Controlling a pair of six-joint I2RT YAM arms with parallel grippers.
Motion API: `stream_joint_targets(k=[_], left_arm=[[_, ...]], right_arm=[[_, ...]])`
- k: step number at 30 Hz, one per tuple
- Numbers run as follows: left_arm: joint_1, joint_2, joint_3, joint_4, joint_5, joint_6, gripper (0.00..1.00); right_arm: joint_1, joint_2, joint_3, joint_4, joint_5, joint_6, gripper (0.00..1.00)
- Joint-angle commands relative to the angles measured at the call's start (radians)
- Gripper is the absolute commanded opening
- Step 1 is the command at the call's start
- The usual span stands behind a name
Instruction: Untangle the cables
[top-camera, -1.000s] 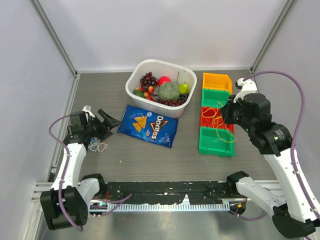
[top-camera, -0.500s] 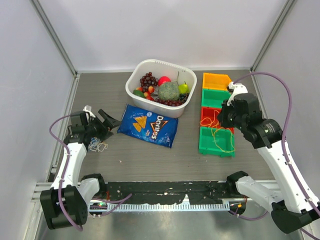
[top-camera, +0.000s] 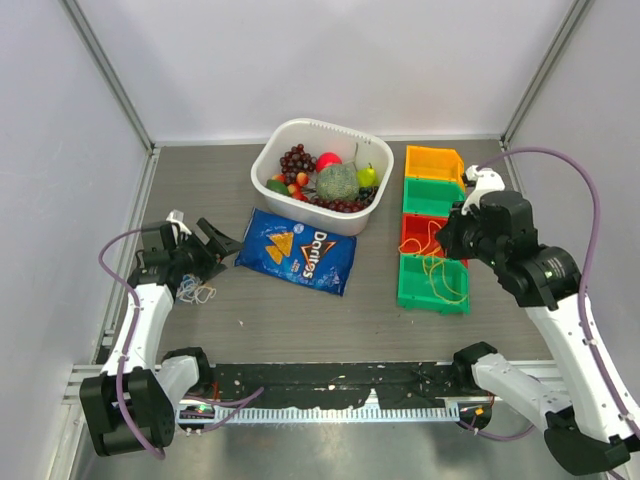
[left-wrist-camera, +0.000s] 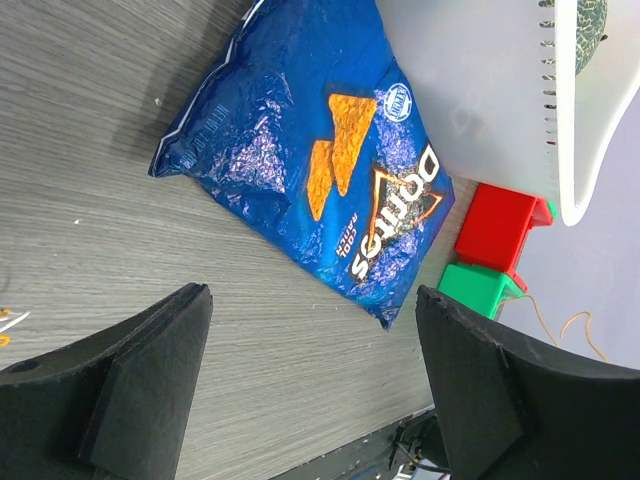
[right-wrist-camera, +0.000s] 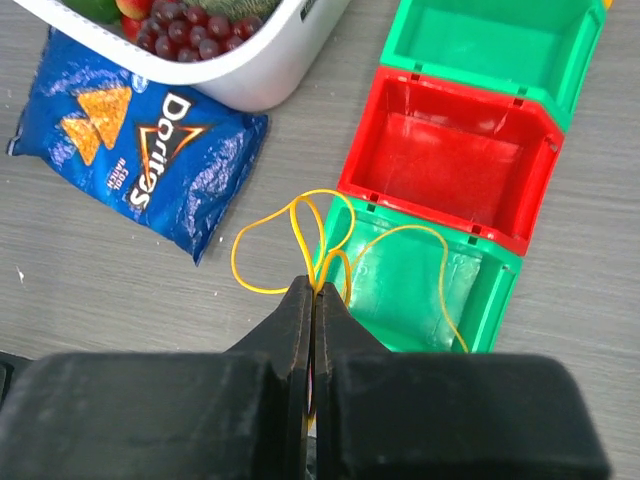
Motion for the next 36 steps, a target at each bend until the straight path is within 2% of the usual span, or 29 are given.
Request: stream_joint_targets(k=[1,5,8,14,20,29,36], left_arm=[[-0.002,-0.008,0.041,0.035,0.018,0.02,0.87],[-0.004,-0.009,0.041,0.032,0.015,0.023,0.87],[-0.01,-0.011,0.038,0.035,0.011,0.026,0.87],[-0.014,-0.014,0.035,0.035,0.009,0.026,0.87],[-0.021,-0.021,0.032,0.037,0.009,0.023,0.87],[-0.025,-0.04,0.015,0.046,0.017,0.01,0.86],[-0.033,-0.054,0.003,0.038,0.02,0.01,0.87]], right_arm=[[-0.001,0.059,-0.043,0.01,-0.03,0.097,0.01],[-0.042,0.131,-0.056,-0.045,-0.111,0.146,0.0],[-0.144,0.203,-0.084,-0.087,-0.151,0.123,0.01],[-0.154,0.303,-0.104,-0.052,0.103,0.144,0.01],[-0.152,0.393,-0.185,0.082,0.213,0.174,0.01],[-0.042,0.579,-0.211,0.231,0.179,0.246,0.01],[0.042,0.559,-0.314,0.249,0.216,0.299,0.01]])
